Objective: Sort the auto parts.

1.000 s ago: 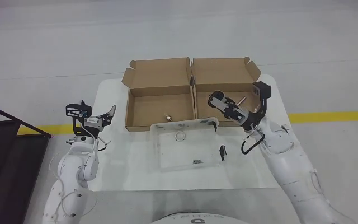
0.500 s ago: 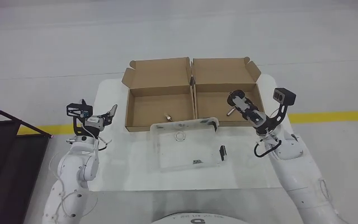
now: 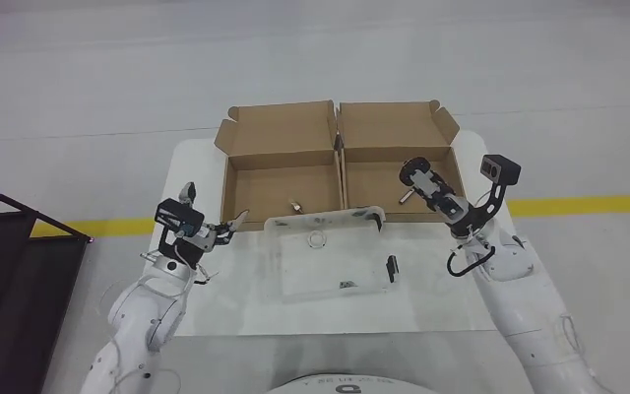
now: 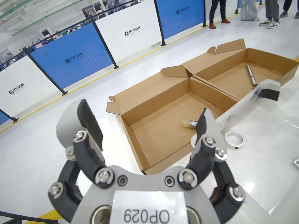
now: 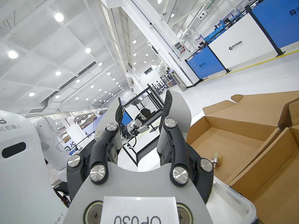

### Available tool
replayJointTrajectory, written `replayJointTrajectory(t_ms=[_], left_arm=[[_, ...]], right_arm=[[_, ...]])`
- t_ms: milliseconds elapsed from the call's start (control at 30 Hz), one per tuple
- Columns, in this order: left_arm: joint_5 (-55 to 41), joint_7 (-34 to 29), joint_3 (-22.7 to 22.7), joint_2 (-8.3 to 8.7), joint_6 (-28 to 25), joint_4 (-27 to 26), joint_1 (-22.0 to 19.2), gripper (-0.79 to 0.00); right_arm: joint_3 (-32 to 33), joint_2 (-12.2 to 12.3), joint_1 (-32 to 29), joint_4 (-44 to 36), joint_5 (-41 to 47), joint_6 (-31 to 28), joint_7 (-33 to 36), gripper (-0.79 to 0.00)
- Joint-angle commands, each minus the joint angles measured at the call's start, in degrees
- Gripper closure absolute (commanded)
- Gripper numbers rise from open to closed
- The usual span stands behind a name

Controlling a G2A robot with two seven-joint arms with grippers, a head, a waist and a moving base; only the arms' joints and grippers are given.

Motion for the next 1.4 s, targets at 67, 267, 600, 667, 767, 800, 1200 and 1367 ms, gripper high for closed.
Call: replayJointTrajectory(t_ms=[67, 267, 600, 667, 767, 800, 1200, 1367], left_arm=[[0.47, 0.10, 0.00, 0.02, 0.00, -0.26, -0.11, -0.785], [12.30, -9.37, 6.36, 0.28, -4.67, -10.05, 2.76, -0.785], [12.40, -37.14, 19.29, -0.53, -14.89, -11.56, -3.26, -0.785], [7.75, -41.54, 20.48, -0.85, -15.82, -10.76, -5.54, -0.785], [3.03, -46.17, 22.23, -1.33, -15.24, -9.98, -9.01, -0.785], [1.60, -47.27, 22.94, -1.49, -14.90, -9.62, -10.00, -0.785], [0.06, -52.83, 32.63, -3.46, -8.34, 0.80, -20.66, -0.770], [-0.22, -54.08, 35.83, -4.18, -7.36, 4.62, -23.34, -0.773]], right_arm=[[0.00, 0.00, 0.00, 0.00, 0.00, 0.00, 0.00, -0.499], [0.00, 0.00, 0.00, 0.00, 0.00, 0.00, 0.00, -0.471], [0.00, 0.00, 0.00, 0.00, 0.00, 0.00, 0.00, -0.385], [0.00, 0.00, 0.00, 0.00, 0.00, 0.00, 0.00, -0.379], [0.00, 0.00, 0.00, 0.00, 0.00, 0.00, 0.00, -0.369], [0.00, 0.00, 0.00, 0.00, 0.00, 0.00, 0.00, -0.369], [0.00, 0.00, 0.00, 0.00, 0.00, 0.00, 0.00, -0.240], [0.00, 0.00, 0.00, 0.00, 0.00, 0.00, 0.00, -0.249]])
